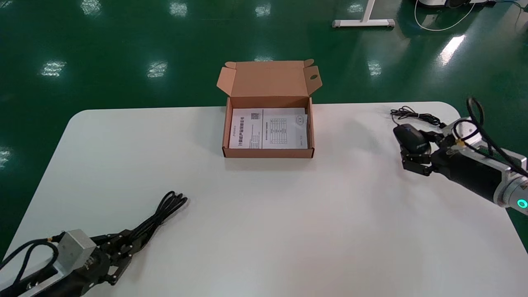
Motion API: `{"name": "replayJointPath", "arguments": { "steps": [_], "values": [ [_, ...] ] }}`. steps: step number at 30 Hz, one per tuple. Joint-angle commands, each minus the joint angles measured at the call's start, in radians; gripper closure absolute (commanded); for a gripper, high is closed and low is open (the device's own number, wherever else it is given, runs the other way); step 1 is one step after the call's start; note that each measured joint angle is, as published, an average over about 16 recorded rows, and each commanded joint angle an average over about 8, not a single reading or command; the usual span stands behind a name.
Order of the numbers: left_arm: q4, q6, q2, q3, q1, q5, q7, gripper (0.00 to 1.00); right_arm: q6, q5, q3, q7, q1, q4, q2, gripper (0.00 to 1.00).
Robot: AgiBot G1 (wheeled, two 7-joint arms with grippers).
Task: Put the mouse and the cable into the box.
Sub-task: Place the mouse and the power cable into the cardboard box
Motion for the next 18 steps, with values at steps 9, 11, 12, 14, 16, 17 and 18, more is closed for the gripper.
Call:
{"name": "replayJointPath", "arguments": {
  "steps": [9,11,12,14,16,17,18],
  "values": [
    [-0.011,-0.071,0.07,-0.066,-0.04,-0.019,0.078,1.0,0.022,0.028,0.028,0.0,0.095,0.06,-0.011,1.0],
    [-0.014,-0.088,0.1,-0.072,-0.058,-0.021,0.093,1.0,0.018,0.036,0.033,0.001,0.115,0.078,-0.017,1.0],
    [-0.015,-0.094,0.115,-0.07,-0.069,-0.021,0.1,1.0,0.015,0.04,0.035,0.002,0.125,0.089,-0.021,1.0],
    [-0.016,-0.099,0.146,-0.06,-0.094,-0.02,0.109,1.0,0.007,0.048,0.038,0.006,0.143,0.111,-0.029,1.0],
    [-0.017,-0.097,0.173,-0.043,-0.119,-0.017,0.113,1.0,-0.005,0.054,0.038,0.012,0.158,0.134,-0.037,1.0],
    [-0.017,-0.093,0.184,-0.033,-0.131,-0.014,0.115,1.0,-0.011,0.055,0.036,0.017,0.166,0.146,-0.042,1.0],
    [-0.017,-0.088,0.194,-0.023,-0.144,-0.009,0.119,1.0,-0.018,0.056,0.033,0.021,0.173,0.157,-0.047,1.0]
  ]
}}
